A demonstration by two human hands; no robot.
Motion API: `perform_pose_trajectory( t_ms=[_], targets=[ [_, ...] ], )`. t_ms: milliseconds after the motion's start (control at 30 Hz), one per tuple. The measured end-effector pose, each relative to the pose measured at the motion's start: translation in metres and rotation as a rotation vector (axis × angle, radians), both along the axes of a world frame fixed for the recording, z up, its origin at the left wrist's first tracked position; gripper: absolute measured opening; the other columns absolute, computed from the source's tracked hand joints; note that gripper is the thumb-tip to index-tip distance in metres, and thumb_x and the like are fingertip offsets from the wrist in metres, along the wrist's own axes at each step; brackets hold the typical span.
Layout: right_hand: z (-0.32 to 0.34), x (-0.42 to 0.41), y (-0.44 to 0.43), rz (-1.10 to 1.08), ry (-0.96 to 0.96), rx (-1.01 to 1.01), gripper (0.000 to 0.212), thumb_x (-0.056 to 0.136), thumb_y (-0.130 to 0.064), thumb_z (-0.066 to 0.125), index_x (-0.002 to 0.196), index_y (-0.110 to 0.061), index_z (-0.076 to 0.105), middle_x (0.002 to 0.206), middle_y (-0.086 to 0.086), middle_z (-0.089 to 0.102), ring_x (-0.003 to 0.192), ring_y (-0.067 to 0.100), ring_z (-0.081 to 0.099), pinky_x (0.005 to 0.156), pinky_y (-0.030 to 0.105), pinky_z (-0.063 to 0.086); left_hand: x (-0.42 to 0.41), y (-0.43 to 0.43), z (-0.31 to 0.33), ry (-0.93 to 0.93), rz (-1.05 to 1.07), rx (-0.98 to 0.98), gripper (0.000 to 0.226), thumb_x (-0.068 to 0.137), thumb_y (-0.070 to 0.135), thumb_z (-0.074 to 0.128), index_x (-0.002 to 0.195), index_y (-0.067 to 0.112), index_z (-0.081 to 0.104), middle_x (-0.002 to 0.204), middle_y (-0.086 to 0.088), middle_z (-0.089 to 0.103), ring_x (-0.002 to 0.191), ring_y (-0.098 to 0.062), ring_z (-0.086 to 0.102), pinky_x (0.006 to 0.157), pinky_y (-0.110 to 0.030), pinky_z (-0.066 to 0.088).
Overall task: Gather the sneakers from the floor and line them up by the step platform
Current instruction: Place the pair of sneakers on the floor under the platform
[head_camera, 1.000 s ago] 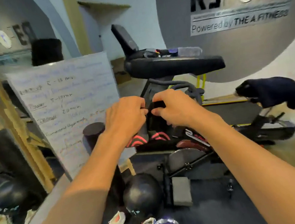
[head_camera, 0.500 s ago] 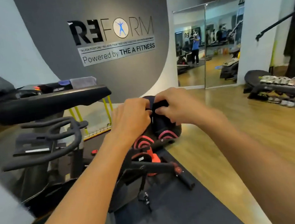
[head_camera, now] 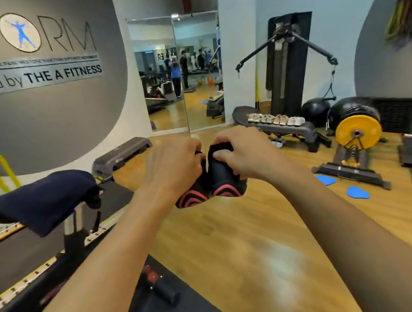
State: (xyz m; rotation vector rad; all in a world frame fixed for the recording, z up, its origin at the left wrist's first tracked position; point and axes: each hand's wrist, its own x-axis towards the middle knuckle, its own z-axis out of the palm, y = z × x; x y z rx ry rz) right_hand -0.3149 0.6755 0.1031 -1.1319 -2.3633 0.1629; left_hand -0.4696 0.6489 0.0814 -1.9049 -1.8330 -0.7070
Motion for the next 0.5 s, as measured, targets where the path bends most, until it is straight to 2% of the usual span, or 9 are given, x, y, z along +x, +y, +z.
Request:
perform_pose_trajectory(
  t_ms=[67,167,333,500],
  targets=[
    [-0.009,0.01,0.046,-0.045,-0.024,0.003,0.019,0.092,-0.025,0.057,0.106,-0.018,0.068,0.109,0.003,0.066,0.1,0.025,0.06,0.079,0.038,0.049,0.008,0.05,-0.01,-0.008,-0.042,0.001,0.016,0.087,0.036,0.059,0.084,0.022,0.067,0.087,-0.004,0.066,0.084,-0.03,0.061,0.058,-0.033,0.04],
    [-0.022,0.026,0.115,-0.135,-0.024,-0.041,0.02,0.093,-0.026,0.056,0.109,-0.019,0.066,0.113,0.005,0.065,0.1,0.027,0.06,0.081,0.044,0.051,0.022,0.133,-0.022,-0.04,-0.124,-0.021,0.016,0.087,0.036,0.058,0.081,0.023,0.065,0.082,-0.002,0.065,0.08,-0.028,0.06,0.056,-0.03,0.037],
    [-0.033,0.065,0.221,-0.274,0.017,-0.149,0.017,0.093,-0.022,0.056,0.107,-0.018,0.065,0.109,0.006,0.065,0.093,0.03,0.062,0.075,0.049,0.055,0.063,0.261,-0.034,-0.079,-0.26,-0.073,0.017,0.09,0.035,0.057,0.082,0.022,0.065,0.081,-0.001,0.064,0.075,-0.025,0.058,0.051,-0.029,0.032],
    [-0.047,0.105,0.331,-0.389,0.006,-0.15,0.018,0.094,-0.023,0.056,0.108,-0.019,0.066,0.106,0.007,0.067,0.091,0.032,0.063,0.077,0.049,0.054,0.111,0.387,-0.048,-0.076,-0.353,-0.181,0.019,0.091,0.035,0.056,0.082,0.02,0.064,0.081,-0.003,0.064,0.079,-0.029,0.06,0.059,-0.033,0.042]
  ],
)
